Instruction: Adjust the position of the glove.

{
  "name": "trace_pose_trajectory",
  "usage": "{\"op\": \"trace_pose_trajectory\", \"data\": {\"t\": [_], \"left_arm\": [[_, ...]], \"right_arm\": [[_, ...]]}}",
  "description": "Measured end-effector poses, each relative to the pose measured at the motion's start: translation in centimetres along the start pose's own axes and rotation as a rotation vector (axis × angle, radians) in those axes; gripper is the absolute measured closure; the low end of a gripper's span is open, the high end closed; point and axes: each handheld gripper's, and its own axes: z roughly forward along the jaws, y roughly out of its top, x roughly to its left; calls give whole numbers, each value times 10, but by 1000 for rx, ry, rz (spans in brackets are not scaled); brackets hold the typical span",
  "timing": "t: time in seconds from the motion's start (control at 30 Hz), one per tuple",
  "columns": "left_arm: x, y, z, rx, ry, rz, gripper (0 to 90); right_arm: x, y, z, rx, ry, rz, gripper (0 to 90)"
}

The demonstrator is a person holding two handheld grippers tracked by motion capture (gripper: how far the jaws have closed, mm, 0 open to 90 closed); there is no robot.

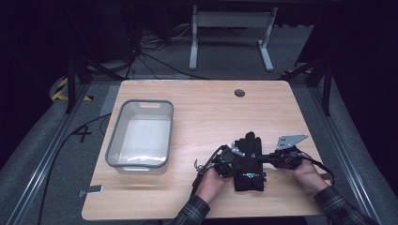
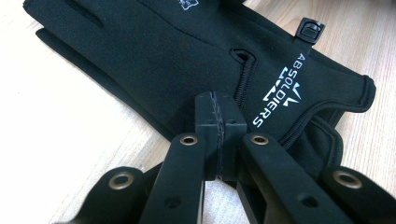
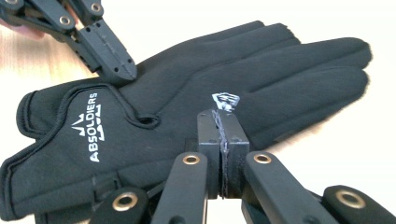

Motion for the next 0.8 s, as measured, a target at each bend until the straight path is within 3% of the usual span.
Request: {"op": "trace_pose_trajectory", "data": {"t": [0.2, 0.43, 0.53, 0.63, 0.73, 0.8], "left_arm": [[10, 4, -3, 11, 52, 4, 898], [25, 5, -9, 23, 104, -13, 898], [35, 4, -14, 23, 146, -24, 898], [44, 0, -20, 25, 177, -47, 898], [49, 0, -24, 50, 244, -37, 898], [55, -2, -27, 52, 246, -50, 897]], "right_arm": [[-5, -9, -15, -2, -46, 11, 900], [-8, -20, -24, 8, -64, 30, 895], [-9, -24, -26, 15, -75, 34, 875], [-10, -27, -28, 23, -77, 39, 831], [-12, -30, -27, 35, -92, 37, 774], [-13, -32, -27, 42, -93, 41, 734]]}}
